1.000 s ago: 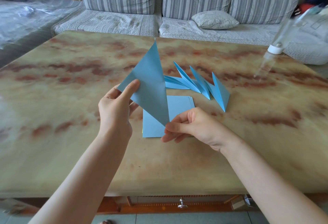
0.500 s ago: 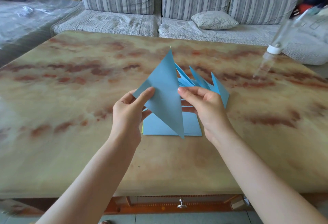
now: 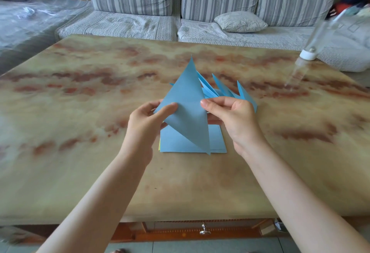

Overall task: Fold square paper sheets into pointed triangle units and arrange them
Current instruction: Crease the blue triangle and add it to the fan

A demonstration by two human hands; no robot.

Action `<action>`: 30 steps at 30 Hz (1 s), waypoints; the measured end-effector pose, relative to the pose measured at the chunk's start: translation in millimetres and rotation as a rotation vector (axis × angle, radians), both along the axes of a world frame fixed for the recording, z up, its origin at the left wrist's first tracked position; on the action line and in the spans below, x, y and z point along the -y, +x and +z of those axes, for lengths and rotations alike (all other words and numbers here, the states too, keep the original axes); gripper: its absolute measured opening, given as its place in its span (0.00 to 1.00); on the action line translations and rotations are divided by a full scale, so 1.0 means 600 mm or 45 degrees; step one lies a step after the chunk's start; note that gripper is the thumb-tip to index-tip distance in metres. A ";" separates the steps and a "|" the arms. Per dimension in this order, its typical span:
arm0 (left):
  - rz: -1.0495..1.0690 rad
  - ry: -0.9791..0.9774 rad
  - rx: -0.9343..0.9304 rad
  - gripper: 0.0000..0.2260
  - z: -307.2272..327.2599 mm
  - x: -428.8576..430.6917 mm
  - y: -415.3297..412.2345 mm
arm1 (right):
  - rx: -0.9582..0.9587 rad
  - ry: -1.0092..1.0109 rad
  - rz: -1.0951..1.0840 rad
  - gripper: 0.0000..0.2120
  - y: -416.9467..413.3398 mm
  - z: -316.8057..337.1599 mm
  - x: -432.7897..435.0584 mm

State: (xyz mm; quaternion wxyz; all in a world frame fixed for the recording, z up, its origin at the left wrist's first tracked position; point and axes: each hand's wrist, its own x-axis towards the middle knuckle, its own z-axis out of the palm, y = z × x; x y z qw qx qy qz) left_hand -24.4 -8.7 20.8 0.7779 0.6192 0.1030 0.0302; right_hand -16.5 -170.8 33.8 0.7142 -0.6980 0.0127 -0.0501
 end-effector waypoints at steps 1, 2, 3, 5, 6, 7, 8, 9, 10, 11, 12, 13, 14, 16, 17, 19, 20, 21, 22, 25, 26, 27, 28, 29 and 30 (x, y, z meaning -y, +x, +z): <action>0.014 0.191 0.057 0.13 -0.002 -0.005 0.002 | 0.024 -0.051 0.007 0.01 0.001 0.002 0.003; 0.057 0.426 0.140 0.19 -0.004 -0.008 0.003 | 0.053 -0.115 0.014 0.02 0.002 0.003 0.005; 0.124 0.668 0.259 0.24 -0.005 -0.010 0.003 | 0.085 -0.188 0.027 0.03 0.003 0.005 0.007; 0.257 1.015 0.594 0.32 -0.005 -0.010 0.001 | 0.145 -0.355 0.079 0.05 0.004 0.008 0.011; 0.295 1.139 0.760 0.33 -0.001 -0.009 -0.001 | 0.169 -0.442 0.112 0.06 0.004 0.010 0.012; 0.302 1.252 0.910 0.33 0.005 -0.008 -0.003 | 0.192 -0.526 0.147 0.06 0.003 0.013 0.012; 0.273 1.362 1.031 0.32 0.012 -0.007 -0.005 | 0.217 -0.604 0.183 0.07 0.001 0.016 0.011; 0.217 1.477 1.136 0.30 0.018 -0.007 -0.006 | 0.239 -0.673 0.220 0.07 0.000 0.019 0.010; 0.148 1.586 1.234 0.25 0.020 -0.009 -0.003 | 0.256 -0.731 0.258 0.06 -0.002 0.023 0.010; 0.078 1.669 1.317 0.20 0.022 -0.012 0.001 | 0.268 -0.781 0.294 0.05 -0.004 0.026 0.009; 0.016 1.719 1.377 0.15 0.023 -0.015 0.006 | 0.277 -0.823 0.324 0.04 -0.005 0.029 0.011; -0.031 1.742 1.406 0.13 0.023 -0.019 0.011 | 0.283 -0.856 0.347 0.02 -0.007 0.031 0.012; -0.060 1.748 1.414 0.11 0.025 -0.023 0.015 | 0.288 -0.874 0.363 0.02 -0.008 0.034 0.015; -0.096 1.749 1.374 0.10 0.028 -0.027 0.019 | 0.306 -0.890 0.383 0.03 -0.011 0.037 0.020; -0.113 1.748 1.327 0.11 0.030 -0.028 0.020 | 0.324 -0.913 0.392 0.03 -0.011 0.038 0.021; -0.162 1.714 1.219 0.12 0.033 -0.028 0.016 | 0.363 -0.967 0.407 0.03 -0.012 0.040 0.023; -0.190 1.674 1.174 0.12 0.033 -0.029 0.013 | 0.380 -0.979 0.413 0.02 -0.012 0.041 0.023; -0.212 1.639 1.135 0.12 0.035 -0.030 0.010 | 0.396 -0.981 0.420 0.02 -0.012 0.041 0.024; -0.227 1.610 1.100 0.12 0.037 -0.030 0.006 | 0.408 -0.986 0.425 0.03 -0.012 0.042 0.024; -0.259 1.497 0.993 0.08 0.045 -0.029 0.000 | 0.398 -1.000 0.455 0.02 -0.013 0.044 0.025; -0.260 1.474 0.983 0.07 0.046 -0.029 0.000 | 0.395 -1.000 0.462 0.02 -0.014 0.044 0.025; -0.253 1.476 0.985 0.07 0.046 -0.028 0.000 | 0.395 -0.996 0.466 0.02 -0.014 0.044 0.026; -0.255 1.482 0.996 0.08 0.046 -0.029 0.001 | 0.394 -0.986 0.472 0.02 -0.013 0.045 0.026; -0.261 1.485 1.001 0.08 0.045 -0.029 0.002 | 0.388 -0.972 0.480 0.02 -0.013 0.045 0.026; -0.268 1.478 0.991 0.07 0.044 -0.030 0.002 | 0.382 -0.960 0.490 0.02 -0.013 0.045 0.027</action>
